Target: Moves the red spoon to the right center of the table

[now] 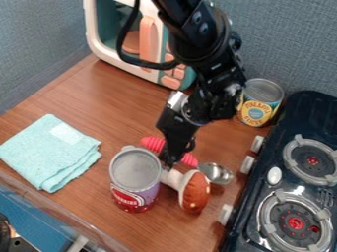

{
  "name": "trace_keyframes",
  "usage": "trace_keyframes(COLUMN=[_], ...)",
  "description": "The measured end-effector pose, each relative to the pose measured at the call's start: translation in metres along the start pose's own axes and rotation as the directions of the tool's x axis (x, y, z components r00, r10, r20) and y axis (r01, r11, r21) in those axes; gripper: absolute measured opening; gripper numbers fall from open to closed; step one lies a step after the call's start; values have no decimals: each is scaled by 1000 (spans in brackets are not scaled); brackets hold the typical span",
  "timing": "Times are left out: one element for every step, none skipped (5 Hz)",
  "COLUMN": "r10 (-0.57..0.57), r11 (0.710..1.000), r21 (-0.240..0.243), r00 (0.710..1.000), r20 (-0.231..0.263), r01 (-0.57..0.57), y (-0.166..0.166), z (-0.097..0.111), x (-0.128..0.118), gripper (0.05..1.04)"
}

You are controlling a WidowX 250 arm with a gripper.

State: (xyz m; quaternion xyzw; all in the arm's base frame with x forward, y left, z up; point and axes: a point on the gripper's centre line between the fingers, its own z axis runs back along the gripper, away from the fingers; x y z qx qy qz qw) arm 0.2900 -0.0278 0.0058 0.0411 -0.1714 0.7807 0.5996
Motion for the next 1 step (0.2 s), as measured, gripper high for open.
trace_keyframes(r10=[-4], r11=[1000], r21=[-11], r00=[1000], r20=[-12], r01=[4], y=[4], z=[5], x=[1], gripper=[398])
